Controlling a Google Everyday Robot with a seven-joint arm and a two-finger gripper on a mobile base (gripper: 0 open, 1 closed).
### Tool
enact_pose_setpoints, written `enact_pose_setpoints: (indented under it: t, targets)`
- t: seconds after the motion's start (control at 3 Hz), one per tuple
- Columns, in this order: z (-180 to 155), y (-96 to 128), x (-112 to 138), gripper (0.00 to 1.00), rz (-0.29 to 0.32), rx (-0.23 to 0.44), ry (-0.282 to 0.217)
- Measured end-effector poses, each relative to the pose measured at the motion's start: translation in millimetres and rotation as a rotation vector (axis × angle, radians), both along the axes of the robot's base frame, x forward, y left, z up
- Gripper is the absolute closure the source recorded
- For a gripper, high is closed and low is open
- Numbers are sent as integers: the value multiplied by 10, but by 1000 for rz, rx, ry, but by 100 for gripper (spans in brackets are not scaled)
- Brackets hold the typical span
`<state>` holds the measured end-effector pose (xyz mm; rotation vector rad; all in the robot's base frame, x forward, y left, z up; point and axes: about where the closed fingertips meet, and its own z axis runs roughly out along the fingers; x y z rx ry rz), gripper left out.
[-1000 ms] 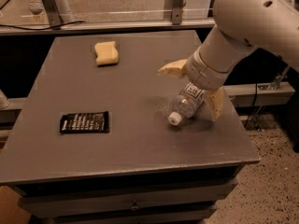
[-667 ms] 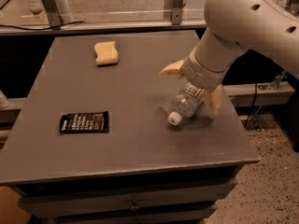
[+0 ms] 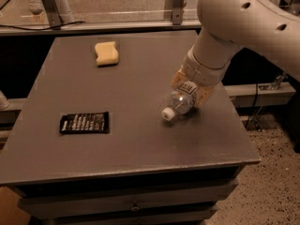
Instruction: Pick blue plastic bottle
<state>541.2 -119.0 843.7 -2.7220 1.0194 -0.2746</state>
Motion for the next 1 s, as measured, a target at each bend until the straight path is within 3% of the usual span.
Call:
enact_pose_setpoints:
  t: [0.33,0.67,1.0]
  targets:
    - [28,35,-32,81,-6,-13,2]
    - [168,192,-58,100,-25,15,16]
    - [318,407,-56,100,-60,109,63]
